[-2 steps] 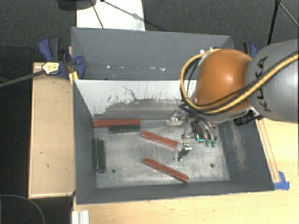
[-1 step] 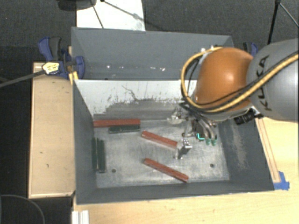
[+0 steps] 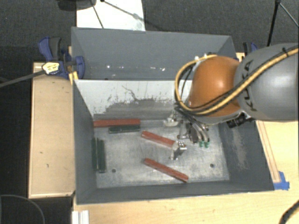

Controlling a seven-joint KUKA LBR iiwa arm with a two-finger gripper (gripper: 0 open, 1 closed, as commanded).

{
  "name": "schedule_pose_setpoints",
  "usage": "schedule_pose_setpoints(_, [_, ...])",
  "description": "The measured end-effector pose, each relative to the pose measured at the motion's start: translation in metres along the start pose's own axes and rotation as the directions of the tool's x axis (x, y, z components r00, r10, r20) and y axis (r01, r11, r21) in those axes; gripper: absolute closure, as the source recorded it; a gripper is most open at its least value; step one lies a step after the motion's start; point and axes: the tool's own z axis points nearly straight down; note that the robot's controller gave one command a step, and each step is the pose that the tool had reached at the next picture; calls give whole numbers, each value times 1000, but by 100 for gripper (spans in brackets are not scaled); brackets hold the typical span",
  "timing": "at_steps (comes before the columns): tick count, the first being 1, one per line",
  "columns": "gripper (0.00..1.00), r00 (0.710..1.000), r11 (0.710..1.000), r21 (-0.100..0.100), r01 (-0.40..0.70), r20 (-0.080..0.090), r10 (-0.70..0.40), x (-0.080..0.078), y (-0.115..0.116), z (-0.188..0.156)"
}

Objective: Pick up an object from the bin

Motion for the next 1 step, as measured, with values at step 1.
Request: schedule_pose_setpoints(1, [100, 1000, 1000, 0, -26, 3, 26, -18, -35, 80])
